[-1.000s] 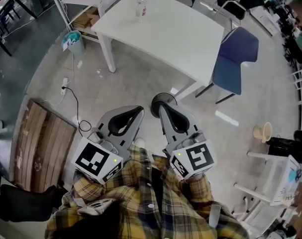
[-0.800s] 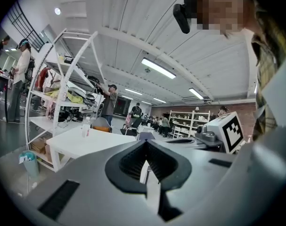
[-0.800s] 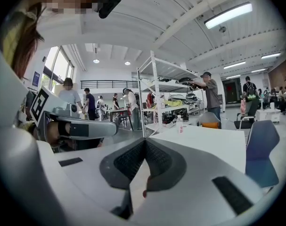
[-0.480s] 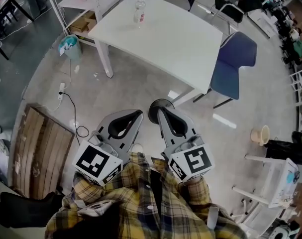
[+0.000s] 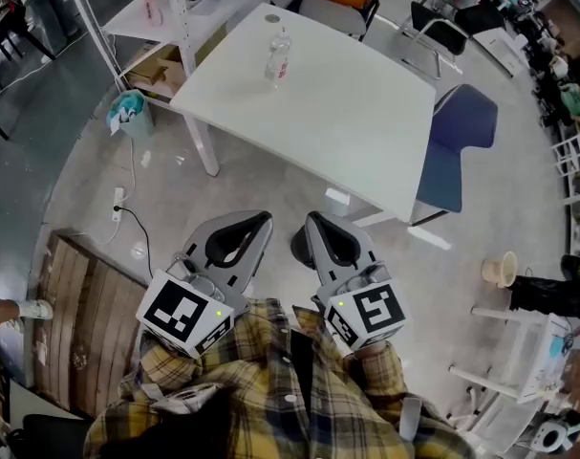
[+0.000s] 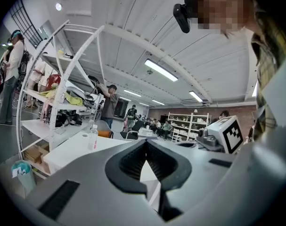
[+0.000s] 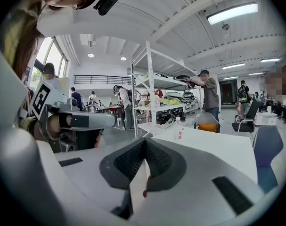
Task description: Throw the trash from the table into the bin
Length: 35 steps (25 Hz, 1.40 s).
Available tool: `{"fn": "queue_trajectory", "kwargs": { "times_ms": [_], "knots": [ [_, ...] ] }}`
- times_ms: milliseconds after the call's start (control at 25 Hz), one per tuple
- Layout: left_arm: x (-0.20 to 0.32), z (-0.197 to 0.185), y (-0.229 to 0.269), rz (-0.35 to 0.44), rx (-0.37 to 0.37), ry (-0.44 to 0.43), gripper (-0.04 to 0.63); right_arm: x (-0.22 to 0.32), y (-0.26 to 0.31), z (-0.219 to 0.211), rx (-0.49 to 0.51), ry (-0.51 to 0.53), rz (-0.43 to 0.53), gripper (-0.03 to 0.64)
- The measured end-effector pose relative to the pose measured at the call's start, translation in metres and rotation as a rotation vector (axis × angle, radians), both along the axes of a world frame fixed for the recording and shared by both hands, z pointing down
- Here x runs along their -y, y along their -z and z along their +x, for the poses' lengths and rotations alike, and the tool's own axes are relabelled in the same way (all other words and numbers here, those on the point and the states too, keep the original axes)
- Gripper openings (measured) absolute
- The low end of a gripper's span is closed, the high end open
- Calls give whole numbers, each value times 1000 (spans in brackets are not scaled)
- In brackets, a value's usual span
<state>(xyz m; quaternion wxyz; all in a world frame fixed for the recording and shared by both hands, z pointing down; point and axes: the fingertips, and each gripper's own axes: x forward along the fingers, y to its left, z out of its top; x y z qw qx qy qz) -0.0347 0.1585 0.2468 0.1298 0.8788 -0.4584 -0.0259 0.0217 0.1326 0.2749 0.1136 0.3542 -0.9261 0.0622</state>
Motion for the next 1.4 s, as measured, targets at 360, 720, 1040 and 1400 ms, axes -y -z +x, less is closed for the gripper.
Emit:
{"fn": "queue_trajectory", "kwargs": {
  "times_ms": [360,720,1040,1400],
  "knots": [
    [66,-70,-5,-3,13,-19,8,72,-5,-58,9,-59,-6,-2],
    [102,-110,-23,-41,16,-47,8,112,-20,-91,31,-115,-46,-2],
    [143,-128,-37,-86,-4,-45,8,155,-36,-99,1,-137,-89,-2],
    [228,-121,-35,-76,9,-71,8,237,-34,-101,14,-130,-75,-2]
  ]
}}
